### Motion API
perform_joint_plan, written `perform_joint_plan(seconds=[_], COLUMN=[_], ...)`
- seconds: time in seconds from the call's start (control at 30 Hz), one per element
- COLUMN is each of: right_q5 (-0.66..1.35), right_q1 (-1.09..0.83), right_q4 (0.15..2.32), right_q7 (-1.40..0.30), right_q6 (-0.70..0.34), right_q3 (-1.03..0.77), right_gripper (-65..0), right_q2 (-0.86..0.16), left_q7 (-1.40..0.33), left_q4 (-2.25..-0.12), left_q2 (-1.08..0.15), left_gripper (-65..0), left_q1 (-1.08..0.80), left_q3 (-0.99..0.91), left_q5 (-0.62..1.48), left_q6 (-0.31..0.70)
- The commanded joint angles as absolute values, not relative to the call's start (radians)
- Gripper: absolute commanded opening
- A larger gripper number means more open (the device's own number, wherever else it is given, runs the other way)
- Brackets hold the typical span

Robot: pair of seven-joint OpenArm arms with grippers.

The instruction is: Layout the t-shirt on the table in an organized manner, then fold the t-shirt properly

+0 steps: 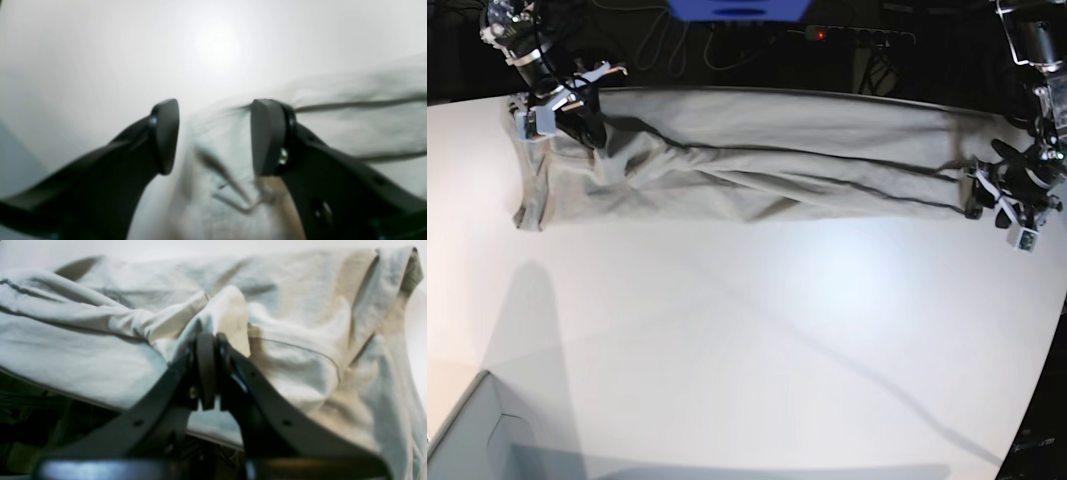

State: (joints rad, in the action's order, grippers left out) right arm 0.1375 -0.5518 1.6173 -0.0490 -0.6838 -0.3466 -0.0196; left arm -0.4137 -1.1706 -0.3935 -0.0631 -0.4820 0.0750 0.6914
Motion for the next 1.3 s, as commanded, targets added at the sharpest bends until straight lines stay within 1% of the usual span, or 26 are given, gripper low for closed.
perform_joint_plan(seconds=[0.0,0.07,0.1,0.17,0.27,0.3,0.33,0.37,0.43,0.5,0.63,0.73,0.83,1.0,1.17,1.27], right_q5=[0.154,0.154,0.154,0.154,0.154,0.154,0.154,0.154,0.154,0.154,0.154,0.154,0.154,0.156,0.156,0.156], right_q1=[-0.556,-0.556,-0.556,-0.556,-0.556,-0.556,-0.556,-0.556,-0.556,-0.556,-0.556,-0.556,-0.556,-0.526,-0.496,-0.492], right_q4=[1.633,1.633,1.633,1.633,1.633,1.633,1.633,1.633,1.633,1.633,1.633,1.633,1.633,1.635,1.635,1.635], right_q7=[-0.03,-0.03,-0.03,-0.03,-0.03,-0.03,-0.03,-0.03,-0.03,-0.03,-0.03,-0.03,-0.03,-0.028,-0.028,-0.028], right_q6=[-0.698,-0.698,-0.698,-0.698,-0.698,-0.698,-0.698,-0.698,-0.698,-0.698,-0.698,-0.698,-0.698,-0.698,-0.698,-0.698], right_q3=[-0.351,-0.351,-0.351,-0.351,-0.351,-0.351,-0.351,-0.351,-0.351,-0.351,-0.351,-0.351,-0.351,-0.351,-0.352,-0.352], right_gripper=[-65.0,-65.0,-65.0,-65.0,-65.0,-65.0,-65.0,-65.0,-65.0,-65.0,-65.0,-65.0,-65.0,-65.0,-65.0,-65.0], right_q2=[-0.027,-0.027,-0.027,-0.027,-0.027,-0.027,-0.027,-0.027,-0.027,-0.027,-0.027,-0.027,-0.025,-0.022,-0.022,-0.022], left_q7=[-0.395,-0.395,-0.395,-0.395,-0.395,-0.395,-0.395,-0.395,-0.395,-0.395,-0.397,-0.397,-0.397,-0.389,-0.386,-0.386], left_q4=[-1.179,-1.176,-1.176,-1.176,-1.175,-1.168,-1.159,-1.147,-1.148,-1.162,-1.293,-1.426,-1.498,-1.486,-1.391,-1.385], left_q2=[-0.415,-0.414,-0.414,-0.414,-0.412,-0.412,-0.412,-0.415,-0.415,-0.417,-0.407,-0.364,-0.343,-0.349,-0.351,-0.344], left_gripper=[-32.1,-32.7,-35.1,-44.4,-62.9,-65.0,-65.0,-63.6,-65.0,-64.8,-64.8,-64.8,-64.8,-64.8,-64.8,-64.8], left_q1=[-0.056,-0.054,-0.054,-0.054,-0.054,-0.051,-0.048,-0.048,-0.048,-0.05,-0.076,-0.119,-0.131,-0.119,-0.033,-0.024], left_q3=[-0.487,-0.487,-0.487,-0.487,-0.487,-0.487,-0.487,-0.487,-0.492,-0.495,-0.512,-0.568,-0.601,-0.604,-0.604,-0.619], left_q5=[0.084,0.084,0.084,0.084,0.084,0.084,0.084,0.084,0.084,0.093,0.093,0.085,0.084,0.091,0.091,0.093], left_q6=[0.696,0.696,0.698,0.698,0.697,0.697,0.698,0.698,0.698,0.698,0.698,0.698,0.698,0.698,0.698,0.698])
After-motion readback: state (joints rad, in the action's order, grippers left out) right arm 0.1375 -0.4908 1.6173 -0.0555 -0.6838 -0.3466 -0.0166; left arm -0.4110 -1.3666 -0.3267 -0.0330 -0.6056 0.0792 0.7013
